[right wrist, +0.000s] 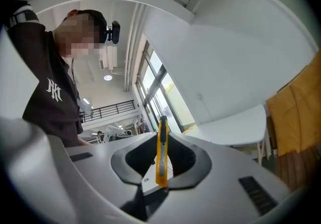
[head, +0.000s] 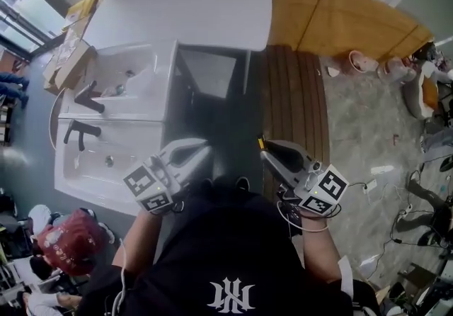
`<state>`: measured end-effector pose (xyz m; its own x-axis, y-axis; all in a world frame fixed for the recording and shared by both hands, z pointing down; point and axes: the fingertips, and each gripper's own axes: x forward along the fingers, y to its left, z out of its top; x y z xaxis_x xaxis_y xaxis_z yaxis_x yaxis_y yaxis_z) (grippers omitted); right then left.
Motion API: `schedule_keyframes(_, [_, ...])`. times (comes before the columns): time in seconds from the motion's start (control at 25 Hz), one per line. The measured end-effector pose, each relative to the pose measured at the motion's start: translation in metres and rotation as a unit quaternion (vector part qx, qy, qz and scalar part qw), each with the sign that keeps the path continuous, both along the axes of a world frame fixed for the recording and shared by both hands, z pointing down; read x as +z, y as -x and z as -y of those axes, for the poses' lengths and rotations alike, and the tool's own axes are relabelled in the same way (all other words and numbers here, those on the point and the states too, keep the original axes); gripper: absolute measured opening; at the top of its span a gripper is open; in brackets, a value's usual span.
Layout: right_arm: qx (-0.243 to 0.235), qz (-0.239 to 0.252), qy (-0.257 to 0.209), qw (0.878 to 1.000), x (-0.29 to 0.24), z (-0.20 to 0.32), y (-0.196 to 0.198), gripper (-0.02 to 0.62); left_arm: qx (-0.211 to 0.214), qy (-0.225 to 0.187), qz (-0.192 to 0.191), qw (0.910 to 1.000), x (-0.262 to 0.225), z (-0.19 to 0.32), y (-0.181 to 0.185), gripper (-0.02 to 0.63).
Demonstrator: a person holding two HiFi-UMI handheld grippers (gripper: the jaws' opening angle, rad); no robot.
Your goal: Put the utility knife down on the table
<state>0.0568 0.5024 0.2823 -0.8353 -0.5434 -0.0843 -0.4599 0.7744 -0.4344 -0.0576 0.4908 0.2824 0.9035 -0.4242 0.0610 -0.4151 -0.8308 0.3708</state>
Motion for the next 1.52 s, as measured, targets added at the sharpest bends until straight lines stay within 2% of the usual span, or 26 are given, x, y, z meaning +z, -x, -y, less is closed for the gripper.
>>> schedule_keyframes(0.12, [-0.009,-0.002,0.004,1.000,0.013,0.010,-0.012,0.054,-0.031,-0.003,0.005,0.9995,0.004,0.008,0.010,0.005])
schedule_keyframes(0.24, [-0.012,-0.009,0.014,1.000,0.027,0.029,-0.021,0.054,-0.053,0.015,0.006,0.9985,0.015,0.017,0.019,0.005])
schedule_keyframes(0.4, [-0.007,-0.010,0.025,1.000,0.033,0.064,-0.018,0.054,-0.045,0.039,0.022,0.9980,0.035,0.039,0.024,0.005])
schedule_keyframes(0.64, [-0.003,-0.030,0.056,0.998,0.049,0.123,0.011,0.054,-0.050,0.041,-0.010,0.9978,0.040,0.103,0.041,0.005])
schedule_keyframes(0.84, [-0.017,-0.066,0.079,0.995,0.049,0.172,0.039,0.054,-0.020,0.050,-0.034,0.9980,0.047,0.158,0.052,0.005])
schedule_keyframes(0.96, [0.004,-0.073,0.078,0.994,0.041,0.208,0.044,0.054,-0.007,0.051,-0.050,0.9974,0.046,0.195,0.057,0.005])
schedule_keyframes(1.16, [0.036,-0.079,0.075,0.993,0.033,0.249,0.038,0.054,0.012,0.059,-0.050,0.9969,0.055,0.237,0.057,0.005])
schedule_keyframes(1.36, [0.032,-0.097,0.070,0.992,0.033,0.280,0.025,0.054,0.015,0.067,-0.056,0.9961,0.060,0.269,0.047,0.005])
schedule_keyframes(1.52, [0.021,-0.084,0.064,0.994,0.036,0.315,0.002,0.054,0.013,0.068,-0.044,0.9967,0.064,0.300,0.022,0.005])
